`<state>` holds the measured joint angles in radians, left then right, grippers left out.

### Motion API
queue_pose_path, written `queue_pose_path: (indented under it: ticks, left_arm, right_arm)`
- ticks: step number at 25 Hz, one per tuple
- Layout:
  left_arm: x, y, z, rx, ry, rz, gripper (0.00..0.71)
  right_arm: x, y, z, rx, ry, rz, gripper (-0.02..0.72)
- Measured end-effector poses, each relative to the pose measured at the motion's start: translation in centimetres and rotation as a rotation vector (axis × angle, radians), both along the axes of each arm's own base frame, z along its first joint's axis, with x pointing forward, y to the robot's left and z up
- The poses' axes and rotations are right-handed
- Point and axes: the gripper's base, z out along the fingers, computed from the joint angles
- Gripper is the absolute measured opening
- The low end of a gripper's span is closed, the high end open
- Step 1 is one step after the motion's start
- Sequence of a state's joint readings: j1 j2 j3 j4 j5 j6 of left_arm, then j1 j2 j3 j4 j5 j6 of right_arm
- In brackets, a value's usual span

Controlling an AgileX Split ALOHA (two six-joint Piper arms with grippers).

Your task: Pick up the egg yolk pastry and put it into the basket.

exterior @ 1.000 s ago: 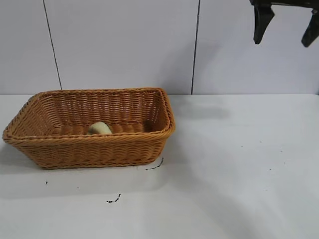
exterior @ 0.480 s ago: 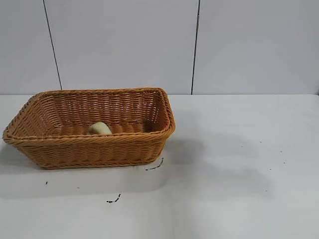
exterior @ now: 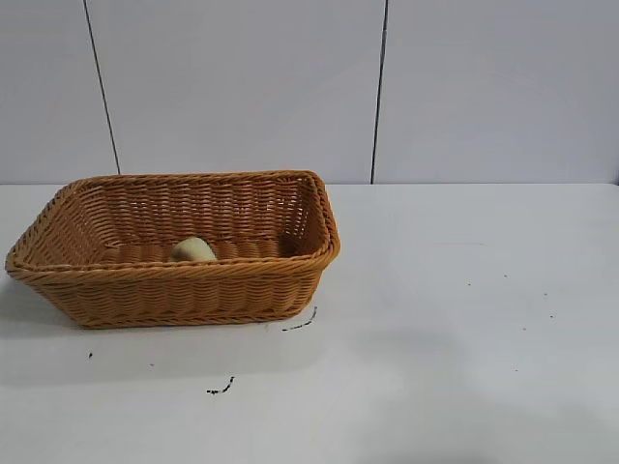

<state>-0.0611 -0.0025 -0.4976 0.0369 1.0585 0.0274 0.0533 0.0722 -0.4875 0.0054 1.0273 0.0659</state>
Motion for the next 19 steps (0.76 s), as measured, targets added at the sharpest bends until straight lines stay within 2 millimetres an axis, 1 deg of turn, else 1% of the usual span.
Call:
queue_pose_path:
  ticks: [3, 19]
  left_arm:
    - [0.0, 0.0, 0.0, 0.0, 0.0, 0.0, 0.693]
    - [0.0, 0.0, 0.0, 0.0, 0.0, 0.0, 0.693]
  right_arm:
    - [-1.07, -0.06, 0.04, 0.004, -0.072, 0.0, 0.685]
    - [-1.2, -0.06, 0.04, 0.005, -0.08, 0.0, 0.685]
